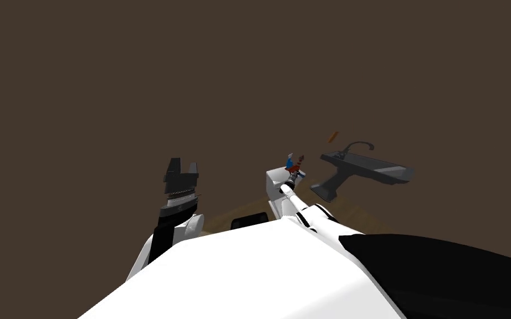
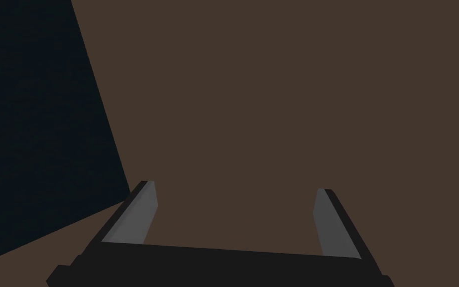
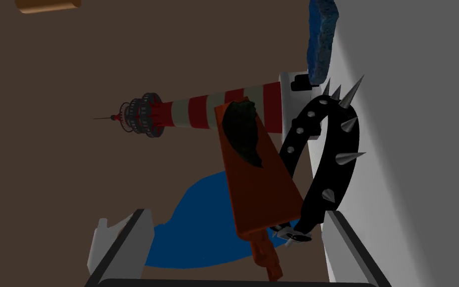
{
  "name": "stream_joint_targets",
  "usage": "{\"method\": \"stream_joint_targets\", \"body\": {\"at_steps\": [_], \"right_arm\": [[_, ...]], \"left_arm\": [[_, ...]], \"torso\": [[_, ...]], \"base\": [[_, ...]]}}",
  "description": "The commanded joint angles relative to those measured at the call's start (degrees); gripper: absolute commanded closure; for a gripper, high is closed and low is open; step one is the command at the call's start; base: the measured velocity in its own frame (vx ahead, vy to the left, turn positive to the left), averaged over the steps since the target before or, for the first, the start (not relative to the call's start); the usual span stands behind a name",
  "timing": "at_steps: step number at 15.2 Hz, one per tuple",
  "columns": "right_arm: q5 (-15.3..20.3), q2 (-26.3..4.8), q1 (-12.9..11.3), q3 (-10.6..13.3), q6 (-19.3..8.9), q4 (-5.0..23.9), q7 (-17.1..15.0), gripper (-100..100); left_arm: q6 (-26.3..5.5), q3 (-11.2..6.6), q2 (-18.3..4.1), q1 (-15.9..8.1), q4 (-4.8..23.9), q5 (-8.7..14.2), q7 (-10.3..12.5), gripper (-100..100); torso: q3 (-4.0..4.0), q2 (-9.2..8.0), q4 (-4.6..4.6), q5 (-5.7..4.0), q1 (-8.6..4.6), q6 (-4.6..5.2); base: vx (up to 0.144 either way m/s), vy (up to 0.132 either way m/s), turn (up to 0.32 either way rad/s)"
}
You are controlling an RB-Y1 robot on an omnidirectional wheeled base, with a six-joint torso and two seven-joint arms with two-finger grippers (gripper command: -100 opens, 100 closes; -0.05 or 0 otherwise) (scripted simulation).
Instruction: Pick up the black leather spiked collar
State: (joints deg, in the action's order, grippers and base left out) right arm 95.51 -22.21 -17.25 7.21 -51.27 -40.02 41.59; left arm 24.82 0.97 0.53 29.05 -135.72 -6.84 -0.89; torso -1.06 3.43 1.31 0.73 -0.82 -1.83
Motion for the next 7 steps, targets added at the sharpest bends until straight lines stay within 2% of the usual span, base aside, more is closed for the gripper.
{"method": "stream_joint_targets", "body": {"at_steps": [1,3,4,5,7], "right_arm": [[-0.7,-1.2,-1.4,-0.8,0.6,-0.6,0.2,-100],[-1.1,-1.8,-2.0,-1.2,1.0,-0.9,0.3,-100],[-0.5,-1.2,-1.9,-0.6,0.6,0.2,-0.4,-100],[-0.1,-0.2,-0.2,-0.1,0.1,-0.1,0.0,100],[-0.4,-0.3,-0.3,-0.4,0.2,-0.8,0.4,100]], "left_arm": [[0.0,0.00,0.0,0.0,0.0,0.0,0.0,0],[0.0,0.00,0.0,0.0,0.0,0.0,0.0,0],[0.0,0.00,0.0,0.0,0.0,0.0,0.0,0],[0.0,0.00,0.0,0.0,0.0,0.0,0.0,0],[0.0,0.00,0.0,0.0,0.0,0.0,0.0,0]], "torso": [[0.00,0.00,0.00,0.00,0.00,0.00],[0.20,-0.37,0.07,0.07,-0.03,0.17],[0.32,-0.58,0.11,0.06,-0.06,0.20],[0.31,-0.54,0.12,0.05,-0.07,0.17],[-0.07,0.16,-0.02,0.04,-0.09,0.12]], "base": [[-0.089,-0.003,-0.090],[-0.173,-0.003,-0.099],[-0.118,-0.006,-0.044],[0.045,-0.001,0.134],[0.110,-0.011,0.099]]}}
